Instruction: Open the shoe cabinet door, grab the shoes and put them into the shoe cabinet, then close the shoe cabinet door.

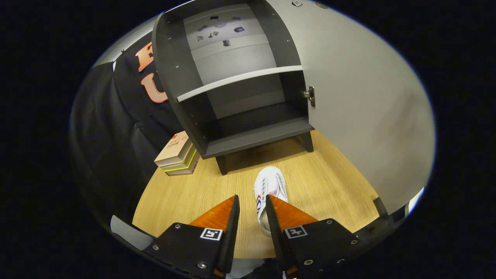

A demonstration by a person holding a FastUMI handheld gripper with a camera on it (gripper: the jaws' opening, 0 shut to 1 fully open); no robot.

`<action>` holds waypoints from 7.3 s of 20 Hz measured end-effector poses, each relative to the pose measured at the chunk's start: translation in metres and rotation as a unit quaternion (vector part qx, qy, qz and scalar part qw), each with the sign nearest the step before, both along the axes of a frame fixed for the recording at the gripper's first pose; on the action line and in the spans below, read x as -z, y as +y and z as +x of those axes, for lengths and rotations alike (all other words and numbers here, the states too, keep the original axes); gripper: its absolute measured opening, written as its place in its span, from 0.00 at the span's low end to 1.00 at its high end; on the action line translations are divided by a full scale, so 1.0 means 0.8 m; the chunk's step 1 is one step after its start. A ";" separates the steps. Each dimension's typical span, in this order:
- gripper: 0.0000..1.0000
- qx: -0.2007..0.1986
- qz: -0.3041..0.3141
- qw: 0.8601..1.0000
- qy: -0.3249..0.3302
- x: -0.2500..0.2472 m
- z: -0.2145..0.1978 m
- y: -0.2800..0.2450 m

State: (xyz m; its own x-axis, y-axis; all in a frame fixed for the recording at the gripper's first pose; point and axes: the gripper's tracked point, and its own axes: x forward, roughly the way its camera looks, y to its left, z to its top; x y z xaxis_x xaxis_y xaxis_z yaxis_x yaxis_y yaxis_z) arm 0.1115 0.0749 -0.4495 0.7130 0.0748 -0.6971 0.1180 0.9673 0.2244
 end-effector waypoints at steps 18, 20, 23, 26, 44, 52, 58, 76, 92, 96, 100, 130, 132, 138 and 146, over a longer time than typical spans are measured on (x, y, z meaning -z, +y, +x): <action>0.33 0.011 0.023 0.994 0.108 0.168 0.043 0.006; 0.29 0.006 0.024 0.993 0.112 0.173 0.049 0.007; 0.17 0.004 0.029 0.993 0.115 0.176 0.054 0.011; 0.03 0.006 0.035 0.992 0.120 0.174 0.056 0.014; 0.01 -0.013 0.002 1.000 0.019 -0.015 0.065 -0.002; 0.01 -0.034 -0.036 0.997 -0.052 -0.136 0.044 0.010; 0.01 -0.053 -0.045 0.994 -0.090 -0.202 0.042 0.029; 0.01 -0.060 -0.002 0.992 -0.112 -0.223 0.300 0.013; 0.01 -0.099 -0.002 0.990 -0.102 -0.191 0.461 0.005; 0.01 -0.098 0.005 0.990 -0.102 -0.187 0.487 0.004; 0.02 -0.098 -0.003 0.990 -0.104 -0.184 0.493 0.005; 0.91 -0.082 -0.084 0.977 -0.176 -0.332 0.142 0.020; 0.91 -0.082 -0.087 0.977 -0.175 -0.338 0.106 0.017; 0.91 -0.070 -0.098 0.976 -0.182 -0.367 0.015 -0.015; 0.91 -0.065 -0.076 0.974 -0.203 -0.413 -0.073 -0.101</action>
